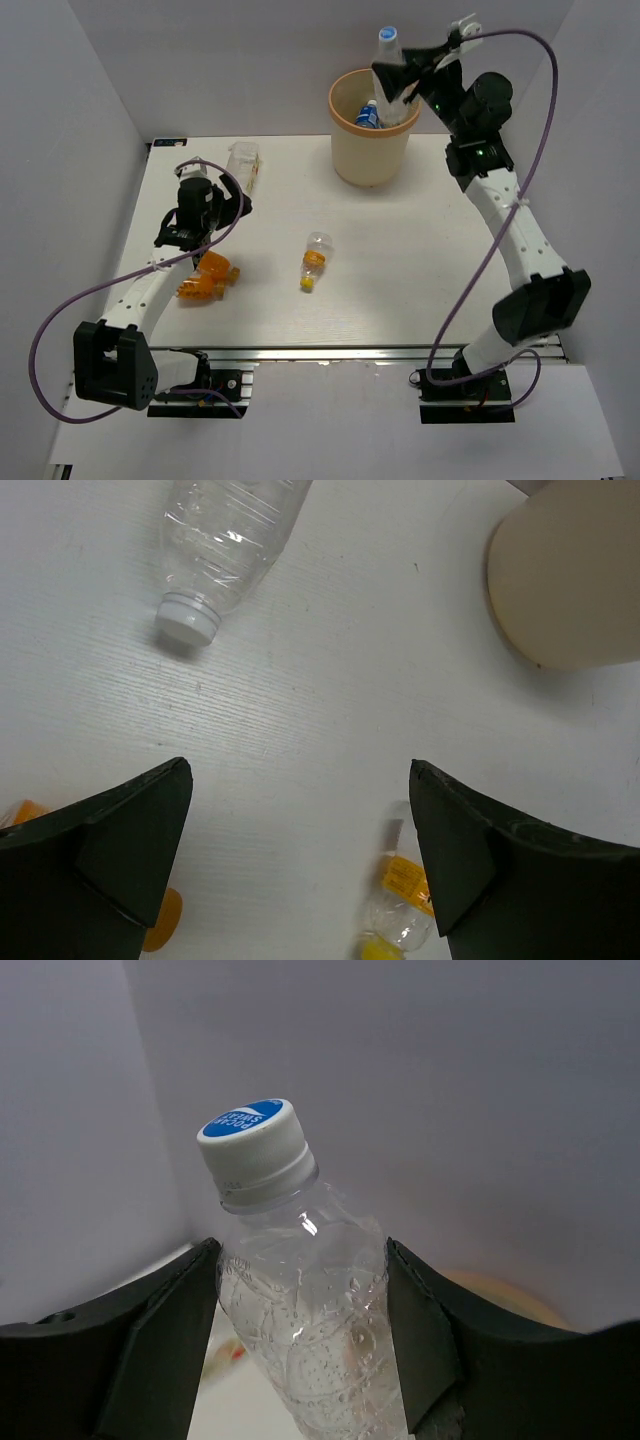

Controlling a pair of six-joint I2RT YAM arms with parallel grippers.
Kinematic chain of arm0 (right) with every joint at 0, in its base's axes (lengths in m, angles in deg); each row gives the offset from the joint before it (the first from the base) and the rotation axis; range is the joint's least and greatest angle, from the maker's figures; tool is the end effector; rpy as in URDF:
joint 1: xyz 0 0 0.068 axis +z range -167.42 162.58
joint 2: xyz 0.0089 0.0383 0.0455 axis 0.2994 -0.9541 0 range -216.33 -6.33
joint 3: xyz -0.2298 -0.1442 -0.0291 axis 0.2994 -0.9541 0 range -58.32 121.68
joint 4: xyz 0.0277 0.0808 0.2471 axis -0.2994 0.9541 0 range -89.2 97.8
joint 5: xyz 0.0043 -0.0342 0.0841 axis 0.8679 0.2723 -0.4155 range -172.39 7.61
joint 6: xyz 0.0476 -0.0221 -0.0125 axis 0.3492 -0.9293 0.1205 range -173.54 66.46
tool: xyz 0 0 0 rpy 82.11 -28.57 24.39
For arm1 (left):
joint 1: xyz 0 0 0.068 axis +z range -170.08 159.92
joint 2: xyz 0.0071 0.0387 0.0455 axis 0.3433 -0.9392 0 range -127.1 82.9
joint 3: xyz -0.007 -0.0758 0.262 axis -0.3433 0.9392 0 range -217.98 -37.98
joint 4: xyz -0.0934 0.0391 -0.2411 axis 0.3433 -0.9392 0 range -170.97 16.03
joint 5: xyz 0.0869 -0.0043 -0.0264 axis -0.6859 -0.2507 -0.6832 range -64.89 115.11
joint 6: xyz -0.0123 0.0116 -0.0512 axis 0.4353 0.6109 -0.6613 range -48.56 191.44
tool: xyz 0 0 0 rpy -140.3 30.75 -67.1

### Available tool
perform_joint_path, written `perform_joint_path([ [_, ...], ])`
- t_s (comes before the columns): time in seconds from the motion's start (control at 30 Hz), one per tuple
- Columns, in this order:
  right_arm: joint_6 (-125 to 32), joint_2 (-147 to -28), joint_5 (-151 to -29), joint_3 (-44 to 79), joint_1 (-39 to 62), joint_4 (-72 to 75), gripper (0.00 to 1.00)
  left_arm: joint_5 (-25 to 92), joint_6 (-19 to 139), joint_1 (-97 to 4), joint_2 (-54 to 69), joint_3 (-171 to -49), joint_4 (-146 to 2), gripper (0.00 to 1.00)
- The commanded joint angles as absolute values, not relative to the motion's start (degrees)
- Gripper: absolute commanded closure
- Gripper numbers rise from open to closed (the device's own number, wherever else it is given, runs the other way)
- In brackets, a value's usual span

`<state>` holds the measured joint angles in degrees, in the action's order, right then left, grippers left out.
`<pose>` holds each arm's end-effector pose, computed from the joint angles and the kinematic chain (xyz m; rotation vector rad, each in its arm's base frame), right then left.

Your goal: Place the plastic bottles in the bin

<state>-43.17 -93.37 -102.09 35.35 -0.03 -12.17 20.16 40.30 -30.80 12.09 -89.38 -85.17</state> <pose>0.3247 0.1143 0.5012 -0.3798 1.2165 0.6294 0.2742 -0.0487 0.2822 -0.4273 2.0785 -0.3466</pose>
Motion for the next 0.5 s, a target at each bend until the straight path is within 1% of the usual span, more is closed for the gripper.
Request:
perform_joint_path([
  [0.0,-44.84,-103.16,-97.53,42.64,-0.28,-32.14,1.00,15.89,35.77,-30.89,13.20,-91.69,-87.95,0.02],
  [0.1,-45.27,-112.92,-93.65,53.45,-0.28,-32.86,1.00,14.13,34.18,-30.89,15.39,-90.28,-89.00,0.02],
  [0.17,-45.80,-118.36,-91.63,57.93,-0.19,-33.21,1.00,12.90,33.56,-30.89,16.45,-90.54,-91.53,0.02],
  [0.23,-47.29,-120.92,-87.85,59.09,-0.19,-36.63,0.99,12.02,33.21,-30.80,17.86,-90.54,-92.43,0.02],
  [0.27,-47.82,-123.81,-87.32,62.75,-0.19,-36.90,0.80,11.75,33.12,-30.89,18.30,-90.37,-92.95,0.02],
  [0.3,-49.91,-125.49,-87.14,66.01,-0.19,-33.16,0.44,11.05,33.03,-30.89,19.08,-90.45,-93.22,0.02],
  [0.33,-50.72,-128.81,-87.13,70.05,-0.11,-29.73,0.33,10.53,32.86,-30.89,19.26,-90.54,-93.57,0.02],
  [0.37,-50.99,-130.15,-87.13,74.00,-0.11,-26.22,0.21,10.09,32.60,-30.80,19.44,-90.80,-94.27,0.02],
  [0.4,-50.90,-130.78,-87.57,78.48,-0.11,-21.92,0.11,9.65,32.33,-30.89,19.79,-91.33,-94.54,0.02],
  [0.43,-50.73,-129.56,-88.10,78.17,-0.02,-21.27,0.11,9.12,32.15,-30.80,19.88,-91.51,-94.80,0.02],
  [0.47,-50.55,-127.90,-89.58,73.73,-0.02,-21.78,0.11,8.68,31.63,-30.89,19.97,-91.77,-95.24,0.02],
])
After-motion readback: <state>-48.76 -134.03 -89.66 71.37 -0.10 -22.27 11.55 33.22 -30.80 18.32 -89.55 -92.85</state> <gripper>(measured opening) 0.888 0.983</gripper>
